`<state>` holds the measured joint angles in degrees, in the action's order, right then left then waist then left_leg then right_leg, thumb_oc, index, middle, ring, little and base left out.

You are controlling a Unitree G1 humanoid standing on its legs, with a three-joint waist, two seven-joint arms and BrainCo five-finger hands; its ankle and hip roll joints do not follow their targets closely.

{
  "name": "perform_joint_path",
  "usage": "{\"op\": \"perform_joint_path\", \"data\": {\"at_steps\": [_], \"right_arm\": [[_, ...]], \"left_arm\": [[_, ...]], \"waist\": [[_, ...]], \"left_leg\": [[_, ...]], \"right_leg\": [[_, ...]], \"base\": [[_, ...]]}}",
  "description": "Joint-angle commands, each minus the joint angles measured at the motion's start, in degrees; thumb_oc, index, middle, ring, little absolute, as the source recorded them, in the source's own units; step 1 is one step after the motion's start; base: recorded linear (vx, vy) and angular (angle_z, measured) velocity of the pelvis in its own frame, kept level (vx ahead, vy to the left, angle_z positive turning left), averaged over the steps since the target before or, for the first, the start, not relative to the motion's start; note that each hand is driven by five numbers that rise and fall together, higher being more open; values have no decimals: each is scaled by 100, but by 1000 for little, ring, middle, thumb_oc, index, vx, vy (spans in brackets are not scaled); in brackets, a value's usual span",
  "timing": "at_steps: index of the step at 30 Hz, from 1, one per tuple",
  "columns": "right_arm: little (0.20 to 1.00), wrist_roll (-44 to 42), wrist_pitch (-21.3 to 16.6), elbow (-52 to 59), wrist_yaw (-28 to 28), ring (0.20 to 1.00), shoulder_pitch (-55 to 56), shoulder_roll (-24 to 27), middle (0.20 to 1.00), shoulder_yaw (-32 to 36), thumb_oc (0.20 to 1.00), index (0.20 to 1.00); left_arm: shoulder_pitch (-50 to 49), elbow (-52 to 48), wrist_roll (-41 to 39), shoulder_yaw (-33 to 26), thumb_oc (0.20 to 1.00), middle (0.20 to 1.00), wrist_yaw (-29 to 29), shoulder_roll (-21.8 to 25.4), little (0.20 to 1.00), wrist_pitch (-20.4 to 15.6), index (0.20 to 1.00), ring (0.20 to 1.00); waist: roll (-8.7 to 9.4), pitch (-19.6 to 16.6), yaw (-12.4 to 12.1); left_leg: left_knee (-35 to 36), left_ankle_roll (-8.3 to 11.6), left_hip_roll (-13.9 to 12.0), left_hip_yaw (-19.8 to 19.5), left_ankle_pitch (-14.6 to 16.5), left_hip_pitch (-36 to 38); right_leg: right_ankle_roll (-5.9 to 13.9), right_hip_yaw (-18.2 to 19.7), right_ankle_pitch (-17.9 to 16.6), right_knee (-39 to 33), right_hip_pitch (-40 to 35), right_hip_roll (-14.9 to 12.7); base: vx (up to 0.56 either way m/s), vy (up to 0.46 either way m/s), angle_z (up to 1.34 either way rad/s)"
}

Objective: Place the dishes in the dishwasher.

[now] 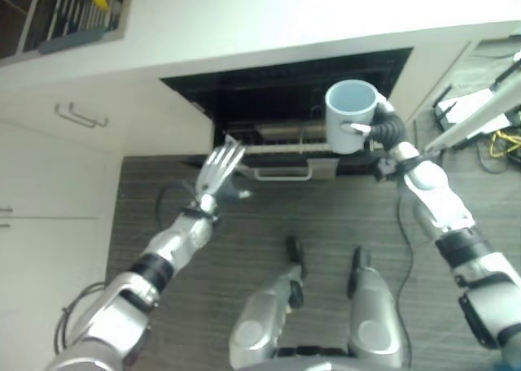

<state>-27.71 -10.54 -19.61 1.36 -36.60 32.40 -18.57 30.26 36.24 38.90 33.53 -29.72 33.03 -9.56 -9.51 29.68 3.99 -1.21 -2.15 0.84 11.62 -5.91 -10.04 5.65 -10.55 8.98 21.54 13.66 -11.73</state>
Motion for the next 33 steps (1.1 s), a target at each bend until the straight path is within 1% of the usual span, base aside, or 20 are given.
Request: {"op": "perform_joint_path", "data": {"at_steps": [1,2,3,5,8,9,10,12,13,15,16,17,19,20,21,22,25,28,29,33], "right_arm": [[200,-193,-240,673,-16,200,-285,-173,200,184,200,200],[200,-197,-170,775,-7,200,-307,-178,200,202,200,200],[200,-196,-159,793,-8,200,-311,-180,200,207,200,200],[200,-241,-55,917,-19,200,-435,-197,200,243,200,200],[200,-261,13,977,-66,200,-571,-256,200,226,200,200],[200,-255,27,1006,-70,200,-603,-272,200,212,200,200],[200,-261,85,1066,-82,200,-673,-290,200,196,200,200],[200,-259,135,1124,-92,200,-722,-307,200,157,200,200],[200,-251,172,1208,-85,200,-706,-306,200,159,200,200],[200,-227,205,1288,-86,200,-703,-310,200,160,200,200],[200,-243,233,1336,-69,200,-704,-284,200,181,200,200],[200,-237,251,1357,-63,200,-706,-278,200,195,200,200],[200,-223,306,1375,-46,200,-750,-271,200,227,200,200],[200,-217,328,1381,-53,200,-773,-264,200,231,200,200],[200,-204,421,1405,-69,200,-840,-219,200,256,200,200],[200,-174,469,1413,-91,200,-849,-190,200,273,200,200],[200,-137,513,1400,-96,200,-851,-143,200,353,200,200],[200,-114,537,1374,-140,200,-865,-106,200,416,200,200],[200,-113,570,1368,-187,200,-894,-60,200,472,200,200],[200,-88,600,1303,-188,200,-935,-8,200,559,200,200]], "left_arm": [[-89,53,-165,-71,1000,1000,509,237,1000,425,1000,1000],[-52,93,-162,-54,1000,1000,587,215,1000,662,1000,1000],[-41,91,-156,-53,1000,1000,599,213,1000,690,1000,1000],[133,164,-54,-54,1000,1000,855,215,1000,975,1000,1000],[346,278,98,33,1000,1000,1336,203,1000,1156,1000,1000],[424,305,43,65,1000,1000,1581,217,1000,1135,1000,1000],[539,325,-71,136,1000,1000,1904,228,1000,1287,1000,1000],[668,450,-128,155,1000,1000,2089,210,1000,1331,1000,1000],[726,482,-198,197,1000,1000,2338,223,1000,1411,1000,1000],[756,546,-177,243,1000,1000,2649,215,1000,1297,1000,1000],[763,550,-236,280,1000,1000,2996,216,1000,1139,1000,1000],[764,528,-262,307,1000,1000,3173,206,1000,1084,1000,1000],[695,394,-270,401,1000,1000,3910,187,1000,950,1000,1000],[684,316,-278,442,1000,1000,4134,184,1000,915,1000,1000],[676,54,-348,581,1000,1000,4801,243,1000,883,1000,1000],[662,-161,-515,655,1000,1000,5250,322,1000,850,1000,1000],[662,-519,-733,727,1000,1000,5862,468,1000,826,1000,1000],[666,-869,-754,799,1000,1000,6294,607,1000,856,1000,1000],[730,-1219,-876,852,1000,1000,6733,807,1000,878,1000,1000],[750,-1663,-879,813,1000,1000,7063,1004,1000,862,1000,1000]], "waist": [[221,-316,-29],[227,-290,-12],[227,-284,-10],[247,-208,2],[265,-119,23],[261,-85,39],[254,-29,62],[248,5,95],[245,11,119],[238,11,145],[228,11,164],[218,11,171],[174,11,183],[154,11,186],[95,11,197],[48,11,203],[-17,11,187],[-62,11,161],[-96,11,128],[-146,11,78]], "left_leg": [[-855,416,-321,-257,647,-175],[-886,409,-325,-246,656,-198],[-895,409,-325,-243,656,-206],[-986,403,-329,-223,664,-333],[-1043,398,-335,-206,660,-442],[-1046,396,-337,-189,657,-462],[-1062,396,-344,-165,647,-504],[-1070,387,-348,-129,644,-523],[-1082,383,-347,-107,649,-553],[-1085,382,-349,-69,650,-583],[-1082,381,-340,-53,654,-588],[-1082,379,-337,-46,660,-593],[-1074,382,-327,-23,672,-592],[-1066,382,-323,-15,676,-590],[-1064,386,-314,13,696,-585],[-1068,392,-307,33,713,-570],[-1087,394,-289,34,738,-566],[-1095,394,-278,27,763,-548],[-1129,388,-269,16,796,-554],[-1147,377,-244,1,820,-548]], "right_leg": [[307,216,-618,-456,145,-385],[297,232,-607,-417,174,-380],[296,236,-606,-409,183,-379],[282,279,-599,-322,306,-357],[284,309,-623,-271,424,-342],[285,315,-631,-260,455,-338],[285,335,-642,-215,522,-328],[279,359,-632,-169,565,-324],[276,370,-626,-146,605,-328],[283,381,-633,-137,648,-335],[283,387,-634,-140,659,-334],[284,392,-633,-140,671,-336],[292,395,-630,-151,681,-346],[293,394,-628,-152,687,-350],[290,386,-605,-144,693,-368],[287,376,-588,-141,682,-385],[284,360,-568,-130,670,-412],[292,335,-547,-122,643,-436],[292,309,-527,-98,637,-458],[292,277,-514,-84,619,-476]], "base": [[61,19,-5],[40,7,-4],[35,6,-3],[-7,-10,-4],[0,0,0],[-45,17,0],[-37,29,-2],[-13,40,-9],[-6,42,-13],[-6,41,-5],[0,40,-1],[13,46,-2],[5,50,-2],[-5,75,-3],[7,84,-3],[8,79,-2],[4,15,0],[0,0,0],[0,0,0],[0,0,0]]}}
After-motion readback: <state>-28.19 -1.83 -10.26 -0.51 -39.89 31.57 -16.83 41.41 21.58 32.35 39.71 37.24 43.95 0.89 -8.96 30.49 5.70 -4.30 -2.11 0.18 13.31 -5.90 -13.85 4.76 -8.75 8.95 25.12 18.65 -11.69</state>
